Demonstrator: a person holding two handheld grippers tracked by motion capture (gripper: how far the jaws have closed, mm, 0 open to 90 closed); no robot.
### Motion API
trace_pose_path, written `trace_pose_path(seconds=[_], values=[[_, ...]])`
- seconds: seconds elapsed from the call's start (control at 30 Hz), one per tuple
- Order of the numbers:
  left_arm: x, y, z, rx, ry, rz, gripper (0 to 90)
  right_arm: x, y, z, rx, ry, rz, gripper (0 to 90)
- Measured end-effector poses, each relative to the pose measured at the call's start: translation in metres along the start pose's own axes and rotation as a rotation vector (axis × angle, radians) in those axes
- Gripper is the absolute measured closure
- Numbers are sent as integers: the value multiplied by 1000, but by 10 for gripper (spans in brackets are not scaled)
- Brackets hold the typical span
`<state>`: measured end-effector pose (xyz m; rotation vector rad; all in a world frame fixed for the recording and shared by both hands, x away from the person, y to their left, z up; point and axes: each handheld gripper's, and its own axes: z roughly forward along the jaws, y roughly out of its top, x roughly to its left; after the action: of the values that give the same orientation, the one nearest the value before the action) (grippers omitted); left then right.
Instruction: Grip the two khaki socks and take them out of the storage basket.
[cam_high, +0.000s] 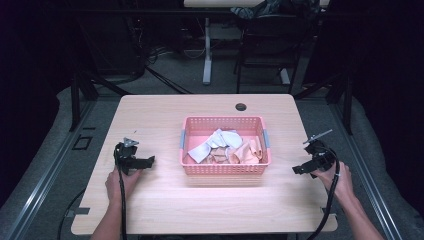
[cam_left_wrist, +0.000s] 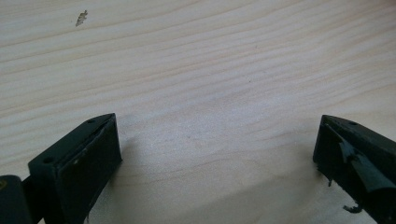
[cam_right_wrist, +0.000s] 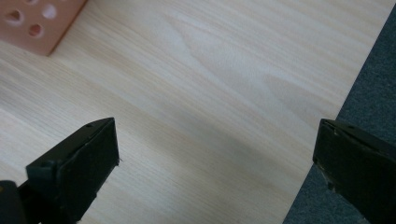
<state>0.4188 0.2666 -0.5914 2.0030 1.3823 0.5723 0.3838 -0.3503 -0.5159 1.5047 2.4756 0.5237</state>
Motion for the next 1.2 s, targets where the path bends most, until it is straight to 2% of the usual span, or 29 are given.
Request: trace_pose_path(seconds=[0.27,0.53,0.73,0.77,0.8,0.93,1.2], values=[[0,0,0,0,0,0,4,13,23,-21,-35,16,-39,4],[0,0,0,0,0,0,4,23,43,-32,-62,38,-58,6],[0,0,0,0,0,0,4,37,72,-42,-65,50,-90,13],[0,0,0,0,0,0,4,37,72,-42,-65,50,-90,13],[0,0,0,0,0,0,4,43,81,-44,-68,56,-103,14],[0,0,0,-1,0,0,4,55,95,-44,-62,61,-128,18],[0,0,0,0,0,0,4,75,117,-29,-40,89,-155,18]])
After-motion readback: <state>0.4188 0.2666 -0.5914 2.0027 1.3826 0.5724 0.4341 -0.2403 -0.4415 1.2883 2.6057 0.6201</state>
